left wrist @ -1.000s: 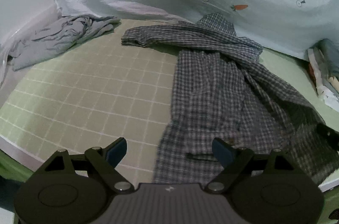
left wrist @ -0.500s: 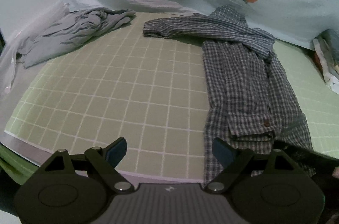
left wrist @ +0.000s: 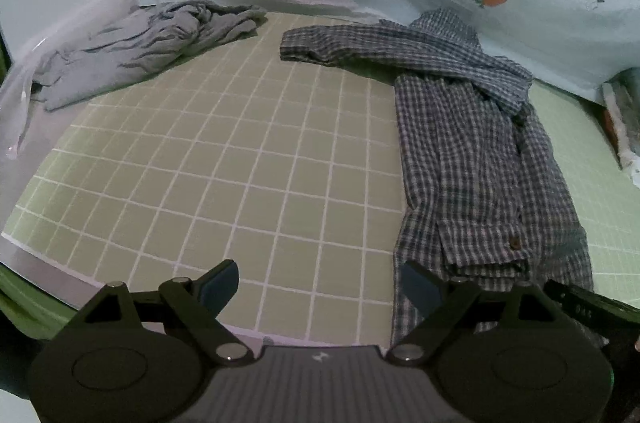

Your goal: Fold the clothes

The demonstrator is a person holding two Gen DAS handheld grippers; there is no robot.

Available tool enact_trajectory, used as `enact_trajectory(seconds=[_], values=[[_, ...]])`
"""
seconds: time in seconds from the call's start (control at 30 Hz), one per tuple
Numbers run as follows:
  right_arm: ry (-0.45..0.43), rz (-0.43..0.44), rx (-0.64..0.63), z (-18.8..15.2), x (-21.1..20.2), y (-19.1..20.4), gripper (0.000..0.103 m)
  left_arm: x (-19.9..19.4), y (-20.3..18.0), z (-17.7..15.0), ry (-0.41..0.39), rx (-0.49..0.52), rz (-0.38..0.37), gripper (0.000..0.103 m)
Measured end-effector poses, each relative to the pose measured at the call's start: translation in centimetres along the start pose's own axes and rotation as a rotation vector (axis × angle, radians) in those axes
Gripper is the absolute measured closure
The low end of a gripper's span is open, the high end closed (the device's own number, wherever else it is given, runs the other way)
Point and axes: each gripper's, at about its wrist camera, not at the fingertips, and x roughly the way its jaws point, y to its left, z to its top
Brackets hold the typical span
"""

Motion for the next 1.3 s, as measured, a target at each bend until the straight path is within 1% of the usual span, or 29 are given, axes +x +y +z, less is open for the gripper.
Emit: enact_trajectory(seconds=[0.03,0.1,0.17,0.2,0.27,0.3,0.33,0.37,0.47,0.57,0.67,0.8,1.0,1.07,1.1,1.13,1.2,1.23,1.27,1.3], values=[[0.003,0.021,0.024,0.7,0.0,-0.4,0.067,0.2,-0.2,0.4,-0.002,-0.007,0.006,0.014],[-0.018,0.036,0.045,2.4,0.0,-1.1,0.060,0.6,-0.6,1.3,-0.011,-0.028,0.018,0.014],[-0.048,0.041,0.047,4.3,-0.1,-1.8,0.046,1.0,-1.0,2.4,-0.021,-0.055,0.033,0.014],[-0.071,0.043,0.039,5.4,-0.1,-2.1,0.041,1.3,-1.2,3.0,-0.025,-0.068,0.042,0.014],[-0.116,0.047,0.022,7.7,0.0,-2.7,0.017,1.9,-1.6,4.2,-0.027,-0.095,0.066,0.014],[-0.136,0.051,0.015,8.9,0.2,-2.9,0.012,2.2,-1.7,4.9,-0.024,-0.113,0.083,0.014],[-0.154,0.057,0.007,10.2,0.5,-3.0,0.002,2.5,-1.8,5.7,-0.024,-0.134,0.095,0.014],[-0.169,0.066,-0.004,11.4,0.9,-3.0,0.000,2.7,-1.7,6.4,-0.026,-0.152,0.101,0.014],[-0.202,0.085,-0.037,15.0,2.1,-3.0,0.000,3.5,-1.8,8.6,-0.032,-0.185,0.122,0.013],[-0.233,0.113,-0.006,18.5,3.5,-3.5,0.000,4.6,-1.6,10.8,-0.025,-0.197,0.150,0.013],[-0.252,0.114,0.024,21.8,5.3,-3.4,0.000,6.2,-1.0,13.1,-0.027,-0.201,0.163,0.012],[-0.220,0.099,0.126,25.4,8.9,-3.4,0.000,9.4,0.3,16.6,-0.029,-0.228,0.159,0.012],[-0.141,0.077,0.262,30.2,14.7,-3.6,0.001,16.6,2.7,22.3,-0.016,-0.294,0.165,0.012],[-0.105,0.089,0.324,31.6,16.7,-3.8,0.005,18.8,3.3,24.2,-0.011,-0.312,0.174,0.012],[-0.087,0.094,0.354,32.4,17.7,-3.6,0.006,20.0,3.5,25.3,-0.002,-0.313,0.178,0.012],[-0.070,0.095,0.381,33.1,18.6,-3.0,0.010,21.2,3.6,26.2,0.010,-0.308,0.179,0.012],[-0.033,0.077,0.424,34.0,20.3,-2.2,0.020,23.3,3.8,27.8,0.028,-0.300,0.179,0.012],[-0.016,0.057,0.440,34.3,21.1,-2.1,0.028,24.2,3.8,28.4,0.035,-0.301,0.176,0.012],[-0.007,0.043,0.450,34.4,21.6,-2.0,0.035,24.8,3.9,28.7,0.039,-0.304,0.172,0.012],[0.001,0.033,0.460,34.5,22.0,-2.0,0.037,25.4,3.9,29.1,0.043,-0.307,0.168,0.012]])
